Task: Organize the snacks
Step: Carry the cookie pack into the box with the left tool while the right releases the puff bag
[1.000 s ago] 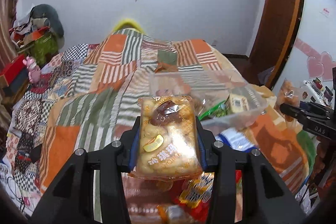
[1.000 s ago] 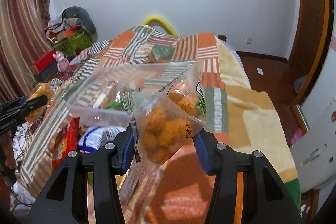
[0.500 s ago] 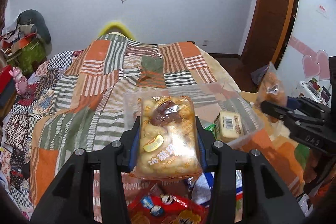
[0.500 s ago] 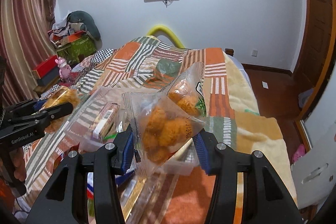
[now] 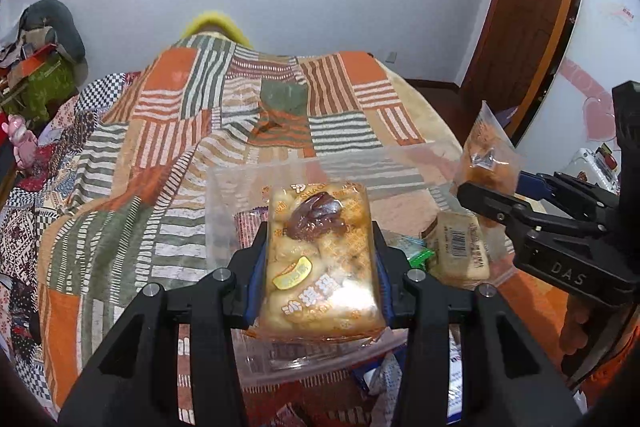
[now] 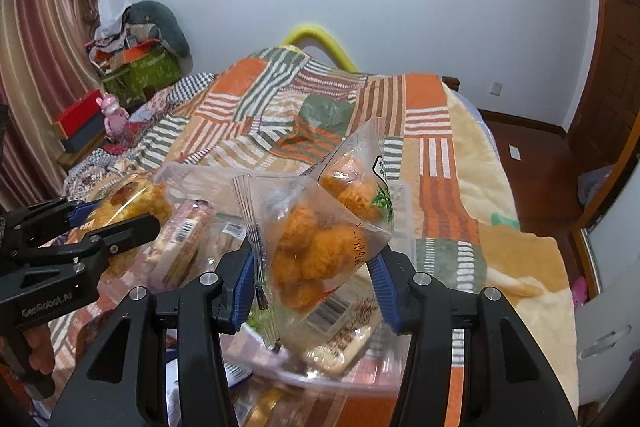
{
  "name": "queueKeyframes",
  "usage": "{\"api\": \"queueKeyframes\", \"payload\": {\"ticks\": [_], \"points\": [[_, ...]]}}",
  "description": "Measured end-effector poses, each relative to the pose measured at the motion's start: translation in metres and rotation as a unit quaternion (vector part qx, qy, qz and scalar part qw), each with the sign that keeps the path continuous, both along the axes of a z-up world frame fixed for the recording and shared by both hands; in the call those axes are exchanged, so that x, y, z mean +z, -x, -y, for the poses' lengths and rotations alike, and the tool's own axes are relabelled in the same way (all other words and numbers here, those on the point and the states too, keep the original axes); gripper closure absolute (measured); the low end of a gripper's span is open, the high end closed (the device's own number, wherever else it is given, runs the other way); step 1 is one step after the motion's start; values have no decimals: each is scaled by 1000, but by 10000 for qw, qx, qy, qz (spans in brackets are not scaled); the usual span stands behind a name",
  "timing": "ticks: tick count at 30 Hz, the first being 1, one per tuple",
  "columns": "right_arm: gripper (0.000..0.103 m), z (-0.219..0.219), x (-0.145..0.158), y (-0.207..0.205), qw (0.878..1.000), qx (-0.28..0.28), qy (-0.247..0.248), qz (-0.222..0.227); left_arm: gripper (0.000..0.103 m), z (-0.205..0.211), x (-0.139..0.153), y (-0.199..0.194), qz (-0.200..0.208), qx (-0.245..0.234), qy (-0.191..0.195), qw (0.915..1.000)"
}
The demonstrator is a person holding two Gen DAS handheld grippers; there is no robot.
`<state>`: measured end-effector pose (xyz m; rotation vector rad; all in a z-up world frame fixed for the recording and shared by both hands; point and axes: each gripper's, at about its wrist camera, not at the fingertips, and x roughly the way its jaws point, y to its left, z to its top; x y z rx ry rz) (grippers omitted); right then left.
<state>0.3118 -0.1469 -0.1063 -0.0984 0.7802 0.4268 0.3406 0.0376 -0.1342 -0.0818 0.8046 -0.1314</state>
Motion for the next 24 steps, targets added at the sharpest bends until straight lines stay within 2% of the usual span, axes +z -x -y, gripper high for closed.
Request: {"api": "queueKeyframes", "payload": {"ticks": [7,10,16,24], "points": [[54,-7,-10,-11,9995,92,191,-235,59,5,-12,-11,-152,-93,-9,9998],[49,-9,-11,-12,9992,114,286,-247,59,6,-14,-13,-146,-91,-11,9999],[46,-8,-5,-10,9991,112,373,-163,58,11,-6,-9,-41,-163,-68,9998],[45,-4,17,13,9993,186,301,76,54,12,21,18,200,-169,-42,9996]]}}
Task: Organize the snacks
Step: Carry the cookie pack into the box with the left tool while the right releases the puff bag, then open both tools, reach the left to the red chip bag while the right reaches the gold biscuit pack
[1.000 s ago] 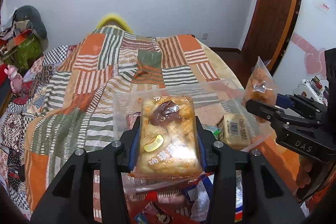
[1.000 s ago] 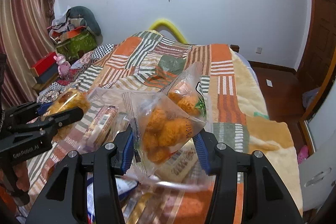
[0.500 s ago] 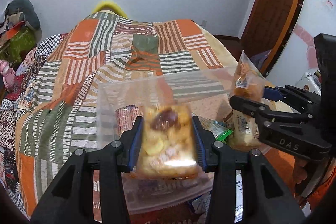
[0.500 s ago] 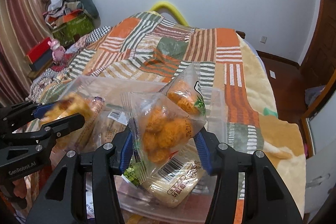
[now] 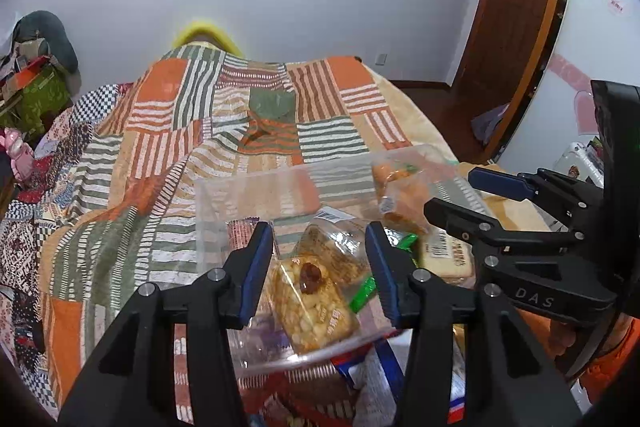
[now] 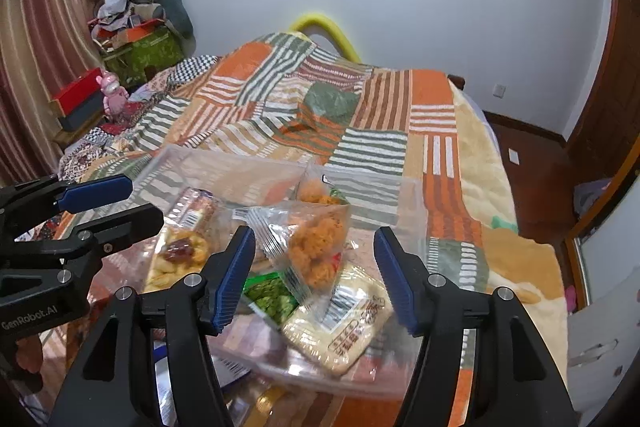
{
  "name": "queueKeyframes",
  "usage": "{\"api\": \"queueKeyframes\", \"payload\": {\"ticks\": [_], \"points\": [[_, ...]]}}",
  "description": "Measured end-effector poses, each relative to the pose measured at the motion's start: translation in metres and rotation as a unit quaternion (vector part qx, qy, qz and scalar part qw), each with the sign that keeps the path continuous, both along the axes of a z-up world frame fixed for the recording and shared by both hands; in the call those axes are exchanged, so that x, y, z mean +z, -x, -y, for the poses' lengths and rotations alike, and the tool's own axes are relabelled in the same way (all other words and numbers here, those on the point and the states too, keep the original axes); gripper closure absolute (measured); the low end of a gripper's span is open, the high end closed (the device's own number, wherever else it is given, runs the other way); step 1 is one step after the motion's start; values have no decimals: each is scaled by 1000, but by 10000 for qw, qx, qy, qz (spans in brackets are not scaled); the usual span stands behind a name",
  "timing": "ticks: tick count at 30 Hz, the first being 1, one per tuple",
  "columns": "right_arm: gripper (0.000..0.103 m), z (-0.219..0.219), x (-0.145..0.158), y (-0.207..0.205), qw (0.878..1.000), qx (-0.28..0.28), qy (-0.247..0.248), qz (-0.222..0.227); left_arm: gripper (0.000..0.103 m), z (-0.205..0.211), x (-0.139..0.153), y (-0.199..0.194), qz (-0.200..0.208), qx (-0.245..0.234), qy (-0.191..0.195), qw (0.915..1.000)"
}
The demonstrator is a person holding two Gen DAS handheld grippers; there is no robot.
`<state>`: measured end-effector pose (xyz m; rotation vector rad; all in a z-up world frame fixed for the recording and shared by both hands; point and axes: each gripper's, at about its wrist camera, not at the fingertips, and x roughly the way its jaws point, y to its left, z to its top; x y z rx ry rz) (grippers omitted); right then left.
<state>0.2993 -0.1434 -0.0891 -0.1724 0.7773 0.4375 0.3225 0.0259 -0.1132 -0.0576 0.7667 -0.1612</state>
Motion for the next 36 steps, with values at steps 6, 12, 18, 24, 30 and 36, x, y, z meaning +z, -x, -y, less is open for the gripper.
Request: {"api": "queueKeyframes", "payload": {"ticks": [6,12,18,24,30,36], "points": [[45,0,7,25,9997,66,111,192,47,0,16,30,176,-1,-103,9998],[45,8,3,43,9999,124,-90,-34,34,-4,11,60,98,101,-149,9998],[45,12,-4,61,9998,85,-142,-139,22,-2,-13,80,-196,217,-221,9993],[44,16,-24,71,9989,46,-146,-434,20,-1,-40,94,-435,345,-373,9978],[44,16,-44,81,9977,12,-20,-675,20,-14,-61,104,-674,497,-410,9956],[44,16,-59,85,9957,20,44,-929,20,-38,-77,114,-912,742,-260,9927]]}}
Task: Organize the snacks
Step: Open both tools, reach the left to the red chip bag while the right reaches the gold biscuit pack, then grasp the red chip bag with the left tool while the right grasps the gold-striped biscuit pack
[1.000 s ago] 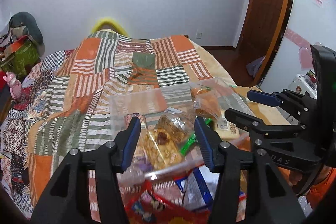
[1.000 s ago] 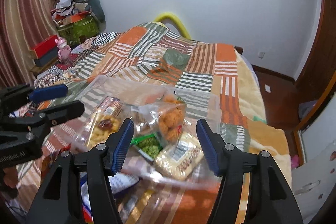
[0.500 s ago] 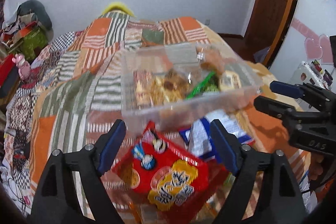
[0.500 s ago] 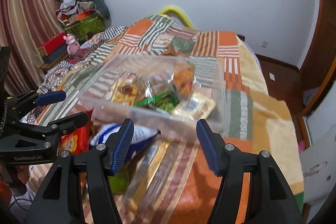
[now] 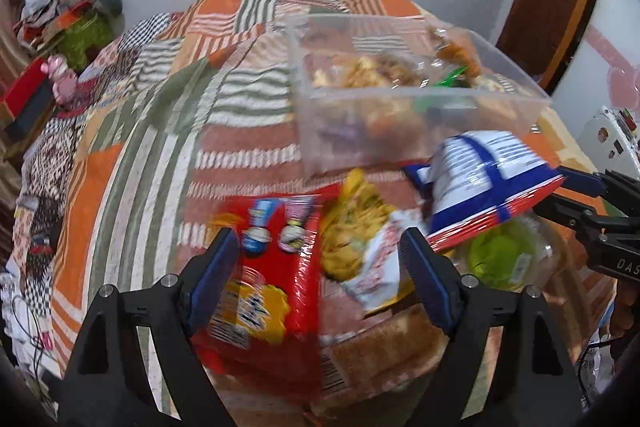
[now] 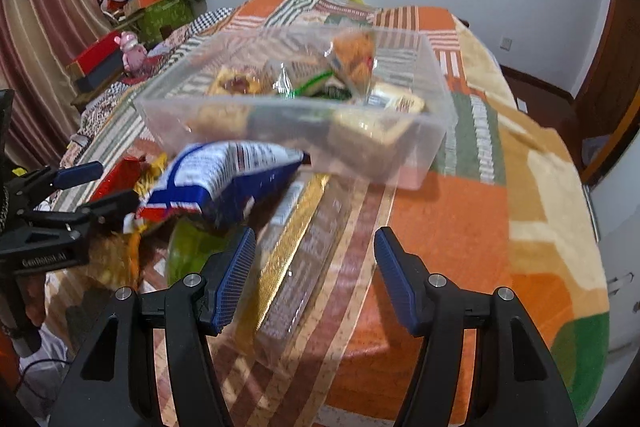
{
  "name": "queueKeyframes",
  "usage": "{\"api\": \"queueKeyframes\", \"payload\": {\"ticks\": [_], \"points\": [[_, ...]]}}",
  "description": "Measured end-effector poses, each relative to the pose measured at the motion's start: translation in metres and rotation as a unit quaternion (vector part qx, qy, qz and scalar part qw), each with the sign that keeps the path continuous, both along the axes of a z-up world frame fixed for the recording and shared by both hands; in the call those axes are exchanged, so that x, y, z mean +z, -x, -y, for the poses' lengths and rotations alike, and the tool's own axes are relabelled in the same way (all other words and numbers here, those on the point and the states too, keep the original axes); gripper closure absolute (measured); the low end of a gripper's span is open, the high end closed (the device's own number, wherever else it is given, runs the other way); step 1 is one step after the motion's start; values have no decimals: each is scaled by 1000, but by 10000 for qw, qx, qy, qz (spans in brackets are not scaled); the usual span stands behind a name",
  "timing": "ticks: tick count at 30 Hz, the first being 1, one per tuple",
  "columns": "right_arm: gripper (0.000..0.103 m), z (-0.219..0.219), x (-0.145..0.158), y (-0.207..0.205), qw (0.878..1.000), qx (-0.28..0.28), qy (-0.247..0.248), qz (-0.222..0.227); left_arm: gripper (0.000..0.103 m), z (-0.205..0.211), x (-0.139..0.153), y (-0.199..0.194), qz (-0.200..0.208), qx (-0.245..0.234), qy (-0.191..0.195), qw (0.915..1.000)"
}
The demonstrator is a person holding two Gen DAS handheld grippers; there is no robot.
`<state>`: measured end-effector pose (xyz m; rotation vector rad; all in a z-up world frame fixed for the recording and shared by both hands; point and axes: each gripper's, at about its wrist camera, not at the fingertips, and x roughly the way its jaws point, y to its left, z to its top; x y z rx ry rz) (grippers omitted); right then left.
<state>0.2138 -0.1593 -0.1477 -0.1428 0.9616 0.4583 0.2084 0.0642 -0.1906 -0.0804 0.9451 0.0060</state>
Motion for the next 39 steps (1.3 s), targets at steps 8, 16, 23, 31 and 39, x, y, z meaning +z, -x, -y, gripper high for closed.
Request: {"api": "queueKeyframes", "payload": {"ticks": [8,16,23,31,39], "points": [[42,-5,-10,0,9997,3,-81,-217,20,-35,-9,10,-62,275,138,9995],[42,-6,-18,-12,9985,-155,-245,-466,18,-59,-26,9,-175,403,-280,9986],[51,-10,-20,-8,9988,-130,-200,-431,14,-76,-44,-5,-353,489,72,9982],[69,-4,-16,-2,9993,-138,-166,-300,31,-73,-38,-2,-220,350,81,9991],[70,14,0,6,9995,-226,-198,-132,32,-67,-19,9,-41,395,167,9991]]}}
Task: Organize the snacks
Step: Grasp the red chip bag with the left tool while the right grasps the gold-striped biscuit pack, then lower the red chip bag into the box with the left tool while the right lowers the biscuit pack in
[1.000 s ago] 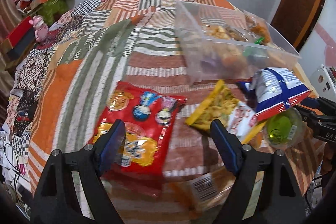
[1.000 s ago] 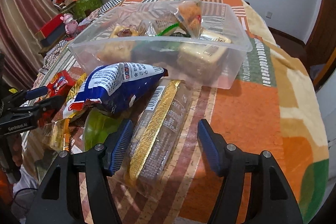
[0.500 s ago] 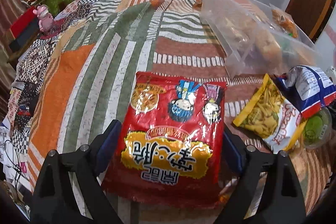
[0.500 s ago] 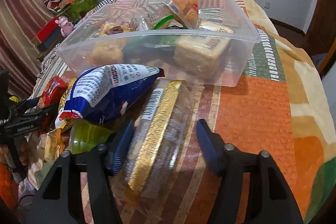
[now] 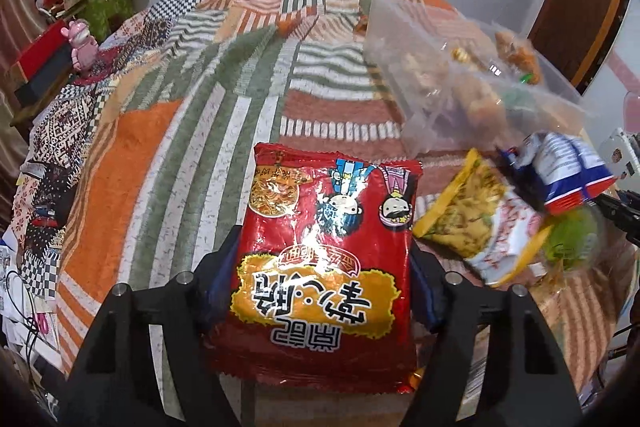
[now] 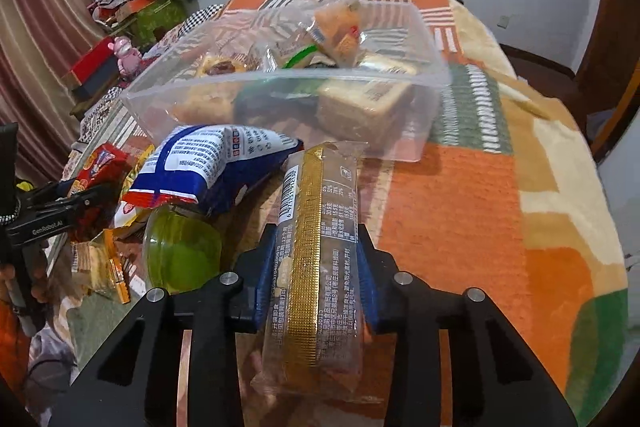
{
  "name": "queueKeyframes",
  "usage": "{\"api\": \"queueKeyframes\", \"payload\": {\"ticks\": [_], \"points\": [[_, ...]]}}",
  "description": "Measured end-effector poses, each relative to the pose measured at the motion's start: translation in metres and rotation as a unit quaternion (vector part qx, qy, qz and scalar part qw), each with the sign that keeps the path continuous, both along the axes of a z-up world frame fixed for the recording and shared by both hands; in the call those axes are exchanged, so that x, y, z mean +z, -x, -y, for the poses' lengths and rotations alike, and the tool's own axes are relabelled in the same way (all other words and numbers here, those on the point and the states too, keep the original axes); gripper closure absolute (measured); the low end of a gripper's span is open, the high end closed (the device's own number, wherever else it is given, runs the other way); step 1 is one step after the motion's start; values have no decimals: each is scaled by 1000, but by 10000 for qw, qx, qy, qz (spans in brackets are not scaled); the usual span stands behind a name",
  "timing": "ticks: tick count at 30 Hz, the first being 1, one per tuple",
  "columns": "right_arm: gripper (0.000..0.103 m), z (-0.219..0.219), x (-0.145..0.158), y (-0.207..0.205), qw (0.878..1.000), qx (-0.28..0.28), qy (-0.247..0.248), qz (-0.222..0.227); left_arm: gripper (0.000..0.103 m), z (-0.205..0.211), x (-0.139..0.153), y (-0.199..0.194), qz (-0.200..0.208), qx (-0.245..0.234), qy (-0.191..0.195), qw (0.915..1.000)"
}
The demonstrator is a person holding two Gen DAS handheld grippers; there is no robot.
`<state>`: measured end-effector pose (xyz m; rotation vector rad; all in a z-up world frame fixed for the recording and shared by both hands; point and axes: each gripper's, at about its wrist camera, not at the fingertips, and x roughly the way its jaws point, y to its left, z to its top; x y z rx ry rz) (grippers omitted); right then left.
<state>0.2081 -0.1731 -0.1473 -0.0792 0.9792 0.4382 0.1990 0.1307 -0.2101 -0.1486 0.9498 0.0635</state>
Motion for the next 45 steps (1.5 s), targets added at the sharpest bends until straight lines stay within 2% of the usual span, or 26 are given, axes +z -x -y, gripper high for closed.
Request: {"api": "queueKeyframes", "payload": {"ticks": [11,23,32,40,45], "points": [[70,13,45,1,9978,-110,-201,618,32,28,58,4,672,-264,30,9974],[70,4,71,-28,9933,-160,-276,1111,32,65,98,-38,1155,-616,96,9913],[70,-2,69,-59,9922,-295,-273,1176,32,75,100,-81,1184,-641,207,9907],[70,-4,45,-86,9953,-383,-337,820,32,74,88,-116,1094,-574,177,9922],[70,-7,40,-98,9960,-345,-224,797,32,73,76,-137,966,-587,139,9935]]}}
